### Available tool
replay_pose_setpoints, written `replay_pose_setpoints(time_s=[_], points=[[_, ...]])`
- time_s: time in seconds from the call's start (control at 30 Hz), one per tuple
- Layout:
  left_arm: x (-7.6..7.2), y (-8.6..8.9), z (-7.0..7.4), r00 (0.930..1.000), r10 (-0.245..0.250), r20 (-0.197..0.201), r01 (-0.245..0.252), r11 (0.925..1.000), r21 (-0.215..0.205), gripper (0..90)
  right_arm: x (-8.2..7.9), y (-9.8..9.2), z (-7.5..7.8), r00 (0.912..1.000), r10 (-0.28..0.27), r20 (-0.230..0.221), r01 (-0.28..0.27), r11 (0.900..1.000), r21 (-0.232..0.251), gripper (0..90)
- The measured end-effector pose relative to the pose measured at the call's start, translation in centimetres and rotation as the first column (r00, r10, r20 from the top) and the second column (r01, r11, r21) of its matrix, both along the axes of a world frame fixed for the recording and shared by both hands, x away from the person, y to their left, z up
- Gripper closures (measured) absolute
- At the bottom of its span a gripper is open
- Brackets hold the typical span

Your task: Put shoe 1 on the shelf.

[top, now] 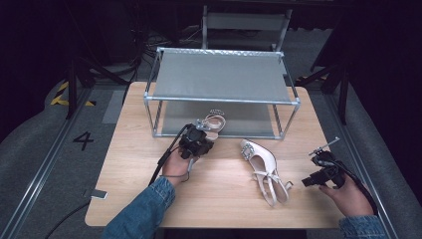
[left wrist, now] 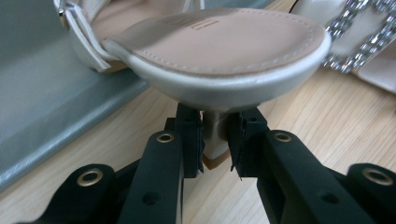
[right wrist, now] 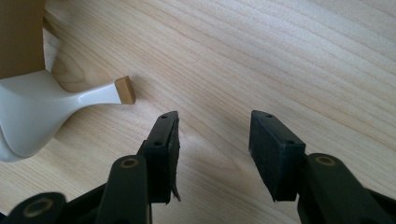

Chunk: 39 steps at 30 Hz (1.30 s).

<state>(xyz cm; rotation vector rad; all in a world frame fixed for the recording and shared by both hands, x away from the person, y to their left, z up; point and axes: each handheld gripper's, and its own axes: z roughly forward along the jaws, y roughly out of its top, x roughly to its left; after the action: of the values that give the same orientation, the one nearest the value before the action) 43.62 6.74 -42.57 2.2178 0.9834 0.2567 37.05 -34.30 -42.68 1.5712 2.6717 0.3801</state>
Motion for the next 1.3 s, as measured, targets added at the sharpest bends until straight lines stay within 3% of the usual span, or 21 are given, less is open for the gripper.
replay_pose_setpoints(time_s=[0.27, 0.37, 0.5, 0.63, 0.8, 0.83, 0.9, 0.93, 0.97, 1.0, 1.07, 1.1, 1.13, 1.17, 1.2, 1.23, 1.27, 1.3], points=[[1.8, -2.1, -0.3, 0.9998, -0.014, 0.015, 0.014, 0.9997, 0.019, 75.9, -0.1, 0.0, 0.0, 1.0000, 0.002, 0.000, -0.002, 1.000, 0.002, 53.2], [2.7, -2.4, -0.4, 1.0000, -0.001, 0.009, 0.001, 1.0000, -0.005, 75.8, -0.1, 0.0, 0.0, 1.0000, 0.003, 0.001, -0.003, 1.000, 0.001, 53.2], [4.2, -2.6, -0.4, 0.9997, 0.021, -0.012, -0.021, 0.9993, -0.031, 75.4, -0.1, -0.1, 0.0, 1.0000, 0.005, 0.001, -0.005, 1.000, 0.001, 53.3], [5.6, -2.7, -0.5, 0.9991, 0.034, -0.026, -0.034, 0.9992, -0.020, 75.3, -0.1, -0.1, 0.0, 1.0000, 0.004, 0.002, -0.004, 1.000, 0.003, 53.3], [7.0, -2.6, -1.3, 0.9928, 0.096, -0.072, -0.098, 0.9947, -0.032, 75.3, -0.2, -0.1, 0.0, 1.0000, 0.006, -0.001, -0.006, 1.000, 0.004, 53.4], [7.7, -2.3, -1.4, 0.9969, 0.069, -0.038, -0.069, 0.9976, 0.003, 75.2, -0.2, -0.1, -0.1, 1.0000, 0.006, -0.002, -0.006, 1.000, 0.002, 53.4], [8.3, -2.2, -1.5, 0.9992, 0.040, -0.008, -0.039, 0.9986, 0.035, 75.1, -0.2, -0.2, -0.1, 1.0000, 0.008, -0.002, -0.008, 1.000, 0.003, 53.4], [8.7, -2.1, -1.6, 0.9999, 0.008, 0.013, -0.009, 0.9988, 0.049, 75.1, -0.2, -0.2, -0.1, 1.0000, 0.006, -0.005, -0.006, 1.000, 0.008, 53.3], [8.9, -2.3, -1.6, 0.9998, 0.012, 0.012, -0.013, 0.9988, 0.047, 75.1, -0.2, -0.2, -0.1, 1.0000, 0.006, -0.004, -0.006, 1.000, 0.008, 53.4], [9.4, -2.2, -1.6, 0.9987, -0.031, 0.040, 0.028, 0.9970, 0.073, 75.0, -0.2, -0.2, -0.1, 1.0000, 0.004, -0.004, -0.004, 1.000, 0.009, 53.4], [9.4, -2.8, -1.7, 0.9998, 0.019, 0.011, -0.019, 0.9989, 0.042, 75.0, -0.3, -0.2, -0.1, 1.0000, -0.001, -0.005, 0.001, 1.000, 0.001, 53.3], [11.6, -2.0, -1.1, 0.9626, -0.234, 0.136, 0.204, 0.9572, 0.206, 74.9, -0.4, -0.2, 0.0, 1.0000, 0.005, -0.002, -0.005, 1.000, 0.001, 53.3], [10.0, -3.1, -1.8, 0.9999, -0.005, 0.016, 0.004, 0.9986, 0.054, 74.8, -0.5, 0.0, 0.2, 1.0000, 0.008, 0.000, -0.008, 1.000, -0.004, 53.3], [10.9, -2.8, -1.6, 0.9910, -0.110, 0.076, 0.099, 0.9867, 0.129, 74.4, -0.5, 0.1, 0.3, 0.9999, 0.009, 0.004, -0.009, 1.000, -0.003, 53.3], [11.5, -2.7, -1.5, 0.9788, -0.176, 0.106, 0.154, 0.9709, 0.183, 73.0, -0.6, 0.2, 0.5, 0.9998, 0.017, 0.007, -0.017, 1.000, 0.003, 53.3], [8.9, -4.7, -2.4, 0.9790, 0.176, -0.103, -0.180, 0.9832, -0.032, 71.0, -0.6, 0.3, 0.6, 0.9997, 0.023, 0.013, -0.023, 1.000, 0.002, 53.3], [12.1, -2.7, -1.5, 0.9619, -0.244, 0.124, 0.209, 0.9471, 0.244, 68.7, -0.7, 0.3, 0.7, 0.9996, 0.023, 0.017, -0.023, 1.000, 0.001, 53.3], [14.7, -2.5, -0.4, 0.8141, -0.551, 0.184, 0.426, 0.7818, 0.455, 67.5, -0.7, 0.3, 0.7, 0.9996, 0.023, 0.018, -0.024, 1.000, 0.004, 53.3]])
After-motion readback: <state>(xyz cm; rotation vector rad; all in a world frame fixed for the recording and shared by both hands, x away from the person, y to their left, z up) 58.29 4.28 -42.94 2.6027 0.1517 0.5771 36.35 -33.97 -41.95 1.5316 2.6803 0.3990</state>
